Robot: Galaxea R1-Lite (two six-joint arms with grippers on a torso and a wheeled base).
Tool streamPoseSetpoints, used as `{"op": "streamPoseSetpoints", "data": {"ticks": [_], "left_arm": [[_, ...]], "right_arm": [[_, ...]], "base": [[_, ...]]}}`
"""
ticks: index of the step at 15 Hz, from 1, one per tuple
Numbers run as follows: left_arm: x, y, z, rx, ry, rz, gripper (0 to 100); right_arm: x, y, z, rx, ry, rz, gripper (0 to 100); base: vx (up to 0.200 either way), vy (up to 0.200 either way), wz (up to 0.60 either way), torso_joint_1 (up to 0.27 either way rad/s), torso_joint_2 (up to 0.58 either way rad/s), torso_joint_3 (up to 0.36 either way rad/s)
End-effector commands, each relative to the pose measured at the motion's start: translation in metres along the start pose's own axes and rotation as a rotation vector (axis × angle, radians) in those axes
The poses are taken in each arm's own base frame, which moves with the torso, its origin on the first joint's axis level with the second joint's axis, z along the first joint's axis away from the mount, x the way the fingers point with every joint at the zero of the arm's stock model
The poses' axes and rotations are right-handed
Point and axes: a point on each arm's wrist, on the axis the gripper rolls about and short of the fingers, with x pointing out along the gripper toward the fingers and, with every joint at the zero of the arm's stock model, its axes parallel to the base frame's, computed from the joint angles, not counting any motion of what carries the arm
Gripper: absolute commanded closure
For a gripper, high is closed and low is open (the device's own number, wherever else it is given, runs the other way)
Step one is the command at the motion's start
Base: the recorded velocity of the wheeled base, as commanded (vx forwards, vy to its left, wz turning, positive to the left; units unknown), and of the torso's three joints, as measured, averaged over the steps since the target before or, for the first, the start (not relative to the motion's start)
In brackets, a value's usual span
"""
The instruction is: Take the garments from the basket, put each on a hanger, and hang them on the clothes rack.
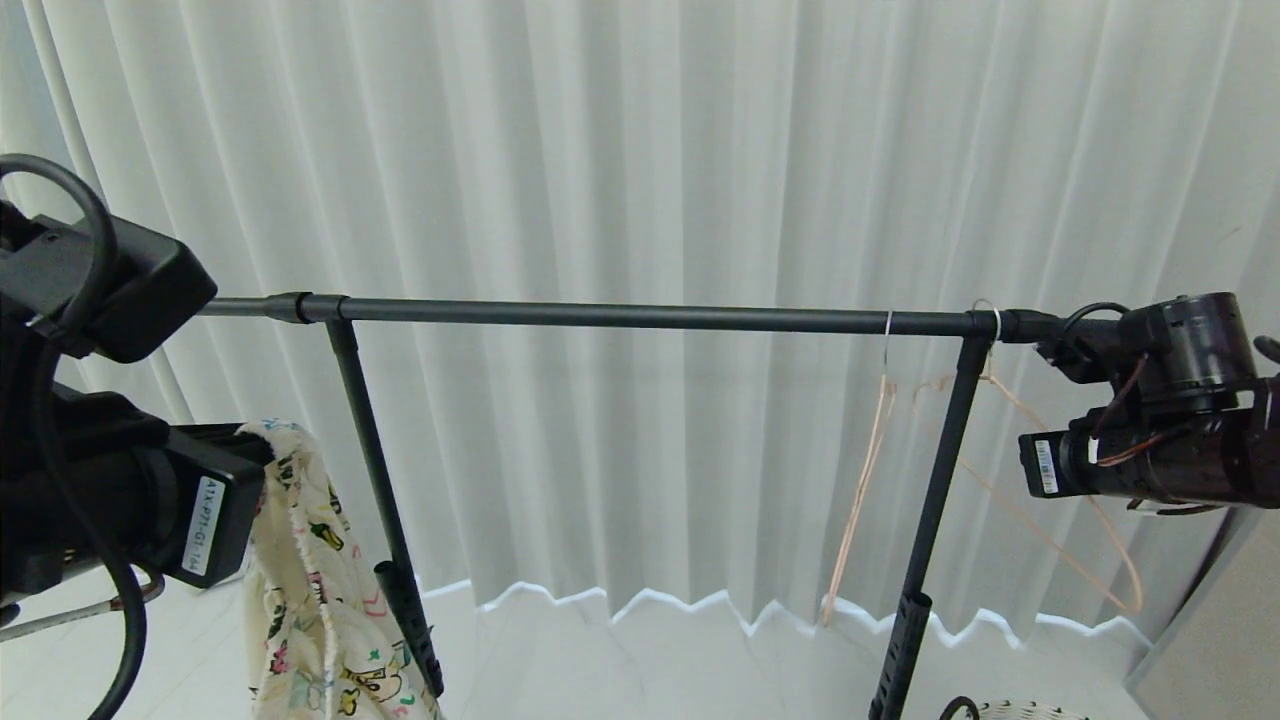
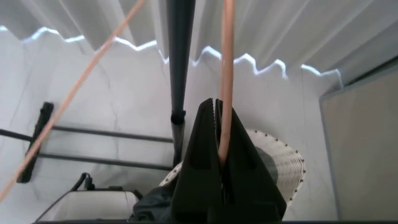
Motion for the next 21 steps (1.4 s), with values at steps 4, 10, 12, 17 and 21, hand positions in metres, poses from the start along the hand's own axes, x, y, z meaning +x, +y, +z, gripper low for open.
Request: {"op": "streamPoseSetpoints", "data": {"ticks": [4, 10, 12, 17, 21], "left_arm": [[-0.001, 0.001, 0.001, -0.01, -0.019, 0.002, 100], [0.003, -0.001, -0.003, -0.025, -0.048, 0.043, 100], [0.003, -0.001, -0.003, -0.027, -0.047, 0.053, 100], [0.003, 0.0, -0.006, -0.028, -0.036, 0.103, 100], [0.008, -0.001, -0.016, -0.018, 0.002, 0.113, 100]], "right_arm": [[-0.043, -0.003, 0.005, 0.011, -0.117, 0.02, 100], [-0.082, -0.01, -0.011, 0.02, -0.185, 0.023, 100], [-0.094, -0.014, -0.021, 0.021, -0.199, 0.022, 100], [-0.121, -0.021, -0.052, 0.021, -0.232, 0.024, 100], [-0.133, -0.024, -0.068, -0.02, -0.252, 0.02, 100]], "base": [[0.0, 0.0, 0.0, 0.0, 0.0, 0.0], [0.0, 0.0, 0.0, 0.0, 0.0, 0.0], [0.0, 0.0, 0.0, 0.0, 0.0, 0.0], [-0.12, 0.0, 0.0, 0.002, 0.0, 0.001], [-0.2, 0.0, 0.0, -0.001, 0.0, 0.007]]}}
